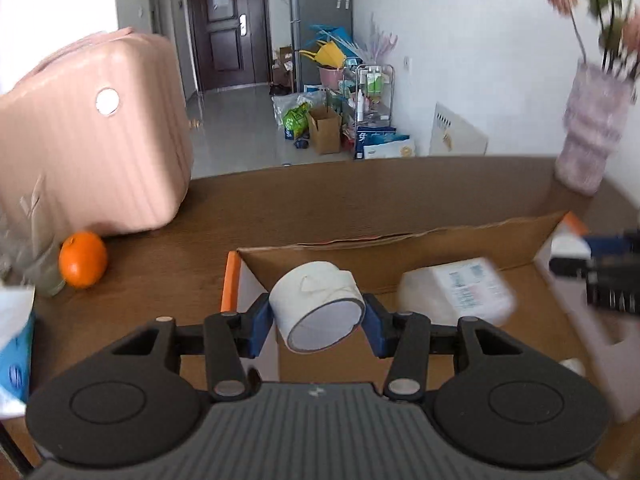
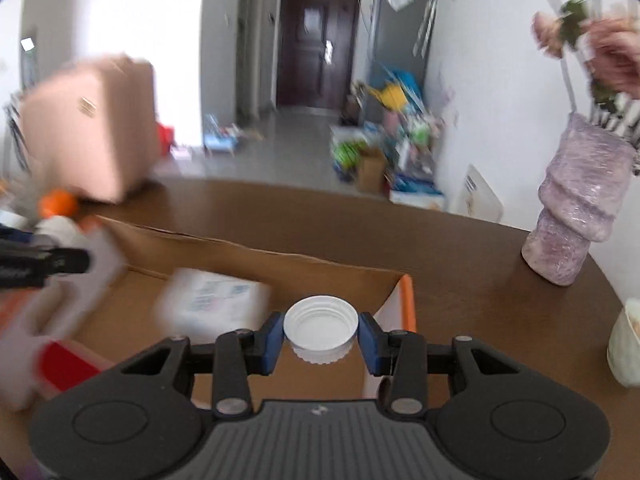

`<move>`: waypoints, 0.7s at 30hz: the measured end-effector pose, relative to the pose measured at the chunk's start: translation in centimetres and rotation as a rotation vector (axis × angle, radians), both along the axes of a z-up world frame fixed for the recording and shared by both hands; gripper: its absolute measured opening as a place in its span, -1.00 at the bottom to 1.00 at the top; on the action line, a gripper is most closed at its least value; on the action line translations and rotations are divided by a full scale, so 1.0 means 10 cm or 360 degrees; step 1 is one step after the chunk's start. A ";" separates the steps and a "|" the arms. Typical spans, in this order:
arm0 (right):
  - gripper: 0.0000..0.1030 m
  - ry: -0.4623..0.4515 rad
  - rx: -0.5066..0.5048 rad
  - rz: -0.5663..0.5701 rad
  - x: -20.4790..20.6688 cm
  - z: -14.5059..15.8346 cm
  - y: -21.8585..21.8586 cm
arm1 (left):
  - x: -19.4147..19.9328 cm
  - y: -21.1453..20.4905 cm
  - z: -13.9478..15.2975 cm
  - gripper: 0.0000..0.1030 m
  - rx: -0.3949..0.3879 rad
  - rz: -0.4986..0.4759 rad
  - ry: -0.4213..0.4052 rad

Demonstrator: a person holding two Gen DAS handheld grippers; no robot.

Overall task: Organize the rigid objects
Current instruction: 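Drop the tape roll into the box with the left tool while the right tool drops the cap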

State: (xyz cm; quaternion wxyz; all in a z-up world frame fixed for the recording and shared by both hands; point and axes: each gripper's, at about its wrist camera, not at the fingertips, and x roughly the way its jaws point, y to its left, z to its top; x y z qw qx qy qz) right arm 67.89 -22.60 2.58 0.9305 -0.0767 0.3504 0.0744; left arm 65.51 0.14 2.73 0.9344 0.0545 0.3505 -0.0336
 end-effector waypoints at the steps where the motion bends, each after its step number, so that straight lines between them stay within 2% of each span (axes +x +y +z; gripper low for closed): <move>1: -0.23 0.0027 -0.0018 -0.0012 0.14 -0.07 0.02 | 0.03 -0.01 -0.08 -0.06 0.0028 -0.0004 -0.0001; 3: -0.23 0.0031 -0.0044 0.0003 0.24 -0.18 0.03 | 0.06 -0.01 -0.15 -0.05 0.0034 -0.0031 0.0024; 4: -0.23 0.0082 -0.0049 0.0010 0.29 -0.22 0.04 | 0.04 0.01 -0.12 -0.02 0.0014 -0.0031 0.0005; 5: -0.23 0.0119 -0.0028 0.0024 0.32 -0.24 0.03 | 0.00 0.04 -0.10 0.06 -0.0017 -0.0042 -0.0048; 6: -0.19 0.0135 0.0014 0.0036 0.34 -0.25 0.01 | -0.01 0.03 -0.08 0.30 -0.0019 -0.0065 -0.0077; 7: -0.14 0.0131 0.0041 0.0029 0.34 -0.25 -0.03 | -0.02 0.03 -0.08 0.38 -0.0010 -0.0073 -0.0079; 9: 0.10 0.0108 0.0054 -0.0012 0.33 -0.24 -0.06 | -0.02 0.03 -0.08 0.38 -0.0018 -0.0062 -0.0066; 14: 0.11 0.0101 0.0038 0.0008 0.29 -0.26 -0.05 | -0.05 0.02 -0.07 0.41 -0.0033 -0.0066 -0.0092; 16: 0.13 0.0060 0.0015 0.0002 0.25 -0.23 -0.05 | -0.06 0.08 -0.02 0.41 -0.0068 -0.0023 -0.0086; 18: 0.18 0.0044 -0.0025 0.0022 0.17 -0.16 -0.06 | -0.12 0.17 0.07 0.41 -0.0136 0.0006 -0.0063; 21: 0.21 0.0024 0.0044 0.0046 -0.01 0.03 -0.13 | -0.30 0.24 0.28 0.42 -0.0193 -0.0023 -0.0093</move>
